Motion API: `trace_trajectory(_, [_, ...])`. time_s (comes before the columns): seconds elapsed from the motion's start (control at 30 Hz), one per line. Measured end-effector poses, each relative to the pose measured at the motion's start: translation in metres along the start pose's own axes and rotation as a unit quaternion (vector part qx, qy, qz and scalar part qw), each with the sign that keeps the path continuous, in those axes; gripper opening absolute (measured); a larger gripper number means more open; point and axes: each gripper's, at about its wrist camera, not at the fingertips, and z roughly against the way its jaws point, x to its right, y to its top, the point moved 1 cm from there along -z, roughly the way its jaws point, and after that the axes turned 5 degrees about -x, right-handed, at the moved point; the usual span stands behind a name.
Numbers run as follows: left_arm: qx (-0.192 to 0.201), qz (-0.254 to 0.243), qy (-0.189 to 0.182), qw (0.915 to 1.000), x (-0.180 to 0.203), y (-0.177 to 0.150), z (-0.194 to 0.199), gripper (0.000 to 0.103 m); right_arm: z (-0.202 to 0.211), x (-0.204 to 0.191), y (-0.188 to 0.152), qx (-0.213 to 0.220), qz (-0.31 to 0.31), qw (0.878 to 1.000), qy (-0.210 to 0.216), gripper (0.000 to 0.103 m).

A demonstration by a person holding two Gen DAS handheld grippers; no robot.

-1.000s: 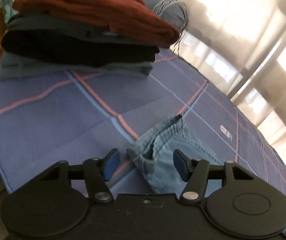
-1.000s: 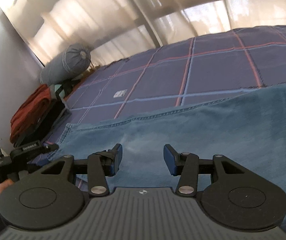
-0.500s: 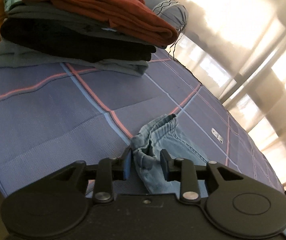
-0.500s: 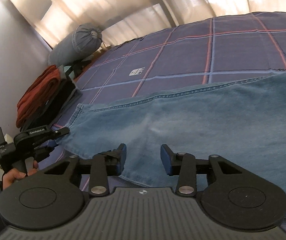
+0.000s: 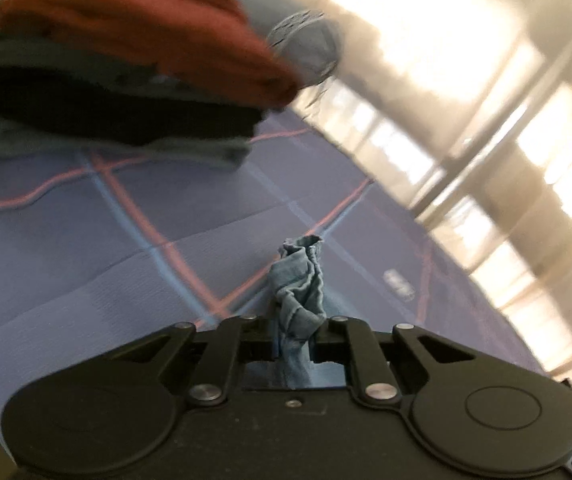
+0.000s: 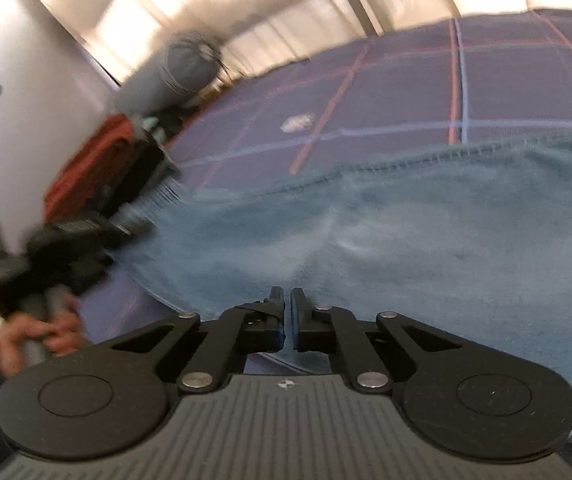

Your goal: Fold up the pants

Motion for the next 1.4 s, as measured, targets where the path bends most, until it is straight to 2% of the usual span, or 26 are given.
trace_trajectory(0.13, [0.015, -0.020, -0.058, 0.9980, 0.030, 0.005, 0.022, 0.103, -0.002, 0.016, -0.003, 0.007, -0.039, 0.999, 0.027, 0.000])
trace_trajectory(0.27, [0.021, -0.048, -0.118, 0.9916, 0.066, 0.004, 0.037, 0.103, -0.001, 0.016, -0.005, 0.010, -0.041, 0.999, 0.031, 0.000])
trace_trajectory(0.53, [0.000, -0.061, -0.198, 0.9783, 0.120, -0.009, 0.037, 0.103, 0.002, 0.019, -0.010, 0.014, -0.044, 0.998, 0.042, 0.000])
trace_trajectory(0.63, [-0.015, -0.075, -0.218, 0.9731, 0.141, -0.018, 0.033, 0.103, 0.010, 0.017, -0.011, 0.015, -0.037, 0.998, 0.047, 0.004])
trace_trajectory(0.73, [-0.025, -0.099, -0.230, 0.9679, 0.157, -0.030, 0.029, 0.103, 0.029, 0.021, -0.012, 0.039, -0.030, 0.998, 0.023, 0.004])
trace_trajectory(0.97, [-0.038, -0.198, -0.220, 0.9545, 0.187, -0.076, 0.019, 0.103, 0.075, 0.055, -0.008, 0.101, -0.065, 0.992, -0.026, 0.005])
trace_trajectory(1.07, [-0.050, -0.226, -0.214, 0.9490, 0.191, -0.092, 0.010, 0.103, 0.095, 0.075, -0.006, 0.130, -0.102, 0.986, -0.029, 0.026])
trace_trajectory(1.13, [-0.060, -0.242, -0.209, 0.9455, 0.192, -0.102, 0.006, 0.103, 0.108, 0.086, -0.003, 0.149, -0.127, 0.981, -0.017, 0.034])
trace_trajectory(1.17, [-0.063, -0.248, -0.208, 0.9440, 0.193, -0.105, 0.005, 0.103, 0.115, 0.091, 0.000, 0.156, -0.136, 0.978, -0.008, 0.045])
trace_trajectory(1.2, [-0.066, -0.257, -0.206, 0.9420, 0.194, -0.110, 0.003, 0.103, 0.121, 0.095, 0.002, 0.164, -0.145, 0.976, 0.003, 0.068])
trace_trajectory(1.27, [-0.071, -0.273, -0.203, 0.9379, 0.196, -0.118, 0.002, 0.103, 0.132, 0.100, 0.007, 0.179, -0.166, 0.969, 0.044, 0.103])
trace_trajectory(1.33, [-0.076, -0.286, -0.202, 0.9337, 0.198, -0.127, 0.003, 0.103, 0.136, 0.104, 0.014, 0.182, -0.181, 0.963, 0.086, 0.103])
trace_trajectory(1.4, [-0.078, -0.300, -0.201, 0.9294, 0.200, -0.134, 0.003, 0.103, 0.133, 0.105, 0.023, 0.163, -0.186, 0.963, 0.107, 0.103])
